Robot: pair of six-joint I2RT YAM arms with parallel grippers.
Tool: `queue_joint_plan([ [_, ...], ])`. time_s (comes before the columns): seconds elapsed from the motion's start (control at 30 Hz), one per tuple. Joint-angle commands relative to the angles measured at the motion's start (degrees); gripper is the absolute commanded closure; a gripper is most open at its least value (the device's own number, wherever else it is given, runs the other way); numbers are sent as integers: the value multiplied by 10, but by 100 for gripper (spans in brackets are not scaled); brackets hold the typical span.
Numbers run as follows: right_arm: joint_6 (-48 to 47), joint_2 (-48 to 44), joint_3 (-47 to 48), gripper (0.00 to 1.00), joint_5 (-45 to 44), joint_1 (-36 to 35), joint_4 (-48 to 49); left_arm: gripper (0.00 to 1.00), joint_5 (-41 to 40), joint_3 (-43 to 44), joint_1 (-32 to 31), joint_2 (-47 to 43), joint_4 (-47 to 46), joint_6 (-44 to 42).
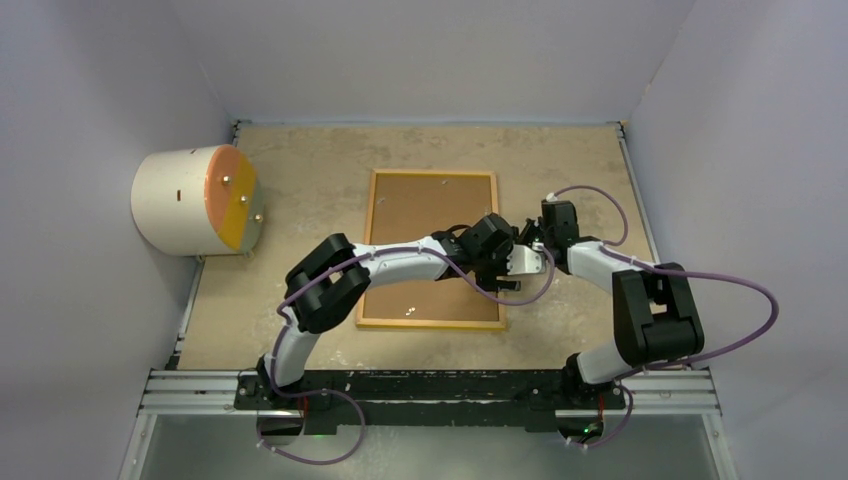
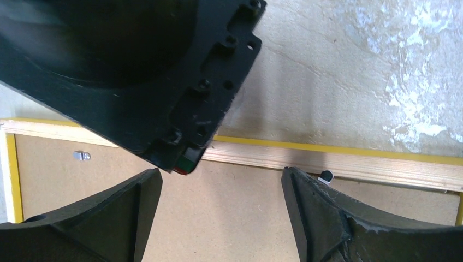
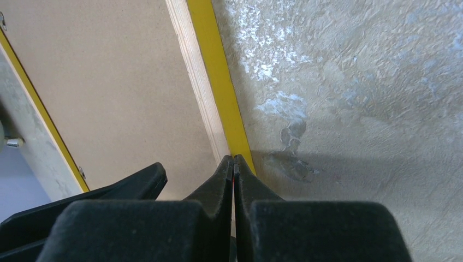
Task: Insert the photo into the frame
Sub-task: Install the photo frame at the center of the board.
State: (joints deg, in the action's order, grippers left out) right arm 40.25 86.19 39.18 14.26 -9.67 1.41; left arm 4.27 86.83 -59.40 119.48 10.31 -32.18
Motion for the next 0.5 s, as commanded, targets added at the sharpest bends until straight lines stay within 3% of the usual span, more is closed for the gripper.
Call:
queue_joint_plan([
  [0.0, -18, 39, -15, 100, -13, -2, -24, 15, 8, -11, -7, 4, -17, -28],
  [0.47, -22, 73, -20, 100, -13, -2, -17, 14, 21, -17, -17, 4, -9, -45],
])
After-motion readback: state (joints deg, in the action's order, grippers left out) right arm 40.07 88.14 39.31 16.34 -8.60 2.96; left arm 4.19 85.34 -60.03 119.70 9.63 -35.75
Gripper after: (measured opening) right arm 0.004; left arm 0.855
